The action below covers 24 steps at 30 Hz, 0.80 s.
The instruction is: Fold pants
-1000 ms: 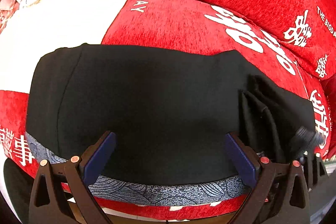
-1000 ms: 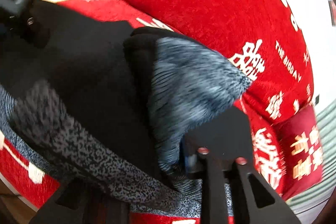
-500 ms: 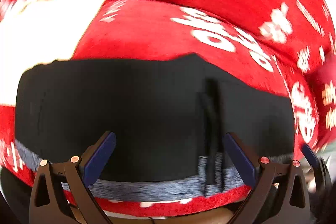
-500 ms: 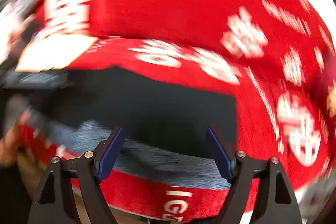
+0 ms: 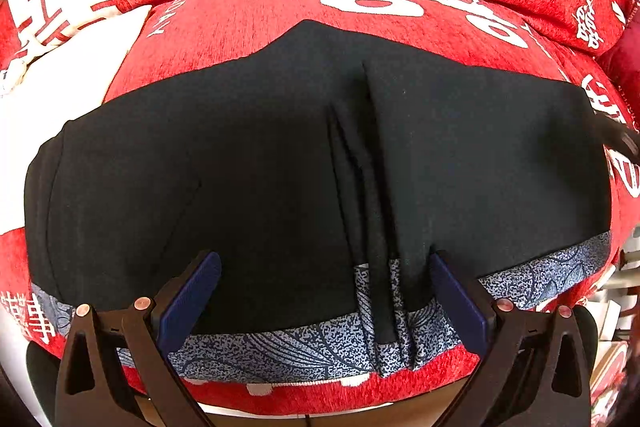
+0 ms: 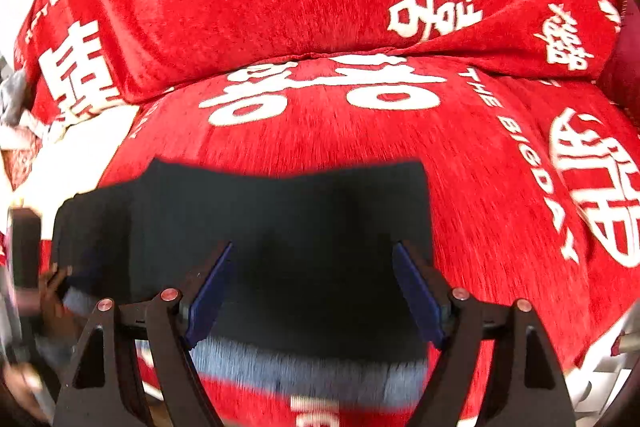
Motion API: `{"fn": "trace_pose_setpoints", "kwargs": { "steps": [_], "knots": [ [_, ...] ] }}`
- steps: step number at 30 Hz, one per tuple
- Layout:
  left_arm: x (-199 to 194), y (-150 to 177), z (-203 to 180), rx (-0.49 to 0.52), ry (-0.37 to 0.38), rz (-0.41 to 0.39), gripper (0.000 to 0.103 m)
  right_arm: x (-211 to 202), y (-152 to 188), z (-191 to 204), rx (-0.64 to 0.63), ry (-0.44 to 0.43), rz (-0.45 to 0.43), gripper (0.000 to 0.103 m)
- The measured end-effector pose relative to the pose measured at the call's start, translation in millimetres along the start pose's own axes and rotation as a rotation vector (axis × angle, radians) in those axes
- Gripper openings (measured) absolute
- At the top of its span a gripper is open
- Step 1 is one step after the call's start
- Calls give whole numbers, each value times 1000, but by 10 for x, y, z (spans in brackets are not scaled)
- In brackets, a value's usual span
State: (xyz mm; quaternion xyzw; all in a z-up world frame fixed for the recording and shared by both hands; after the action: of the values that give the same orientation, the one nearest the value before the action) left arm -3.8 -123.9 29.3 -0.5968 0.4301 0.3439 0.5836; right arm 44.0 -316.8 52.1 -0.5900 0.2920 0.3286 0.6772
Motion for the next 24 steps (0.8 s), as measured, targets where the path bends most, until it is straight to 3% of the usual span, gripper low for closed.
{"fn": "trace_pose_setpoints", "kwargs": {
  "steps": [3,7,12,18,21,24],
  "knots": [
    [13,23,20,-9,20,3,103,365,-111,-35,5,13,90,84],
    [9,41,62,4,29,0,103,379,-127,91,-63,53,111,92],
    [14,43,107,20,43,-5,103,-48,170,148,-34,77,39,93],
    [3,51,101,29,42,-10,103,-185,864,213,-104,177,58,92],
    [-118,42,174,-10,56,-19,103,-312,848,248,-96,192,58,93],
    [-223,47,229,-23,68,-56,103,-393,700,268,-67,188,1,93]
  ]
}}
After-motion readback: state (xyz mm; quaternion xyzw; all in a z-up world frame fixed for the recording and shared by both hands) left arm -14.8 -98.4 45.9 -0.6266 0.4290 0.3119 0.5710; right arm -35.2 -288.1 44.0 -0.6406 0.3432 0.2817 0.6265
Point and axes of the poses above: each gripper's, at about its wrist camera, not at the fingertips, and x roughly the way its jaws point, z to its left, y to its underside, the point moved 1 cm from there along x, roughly the way its jaws point, and after that the axes turned 7 degrees about -z, right-handed, at the moved point
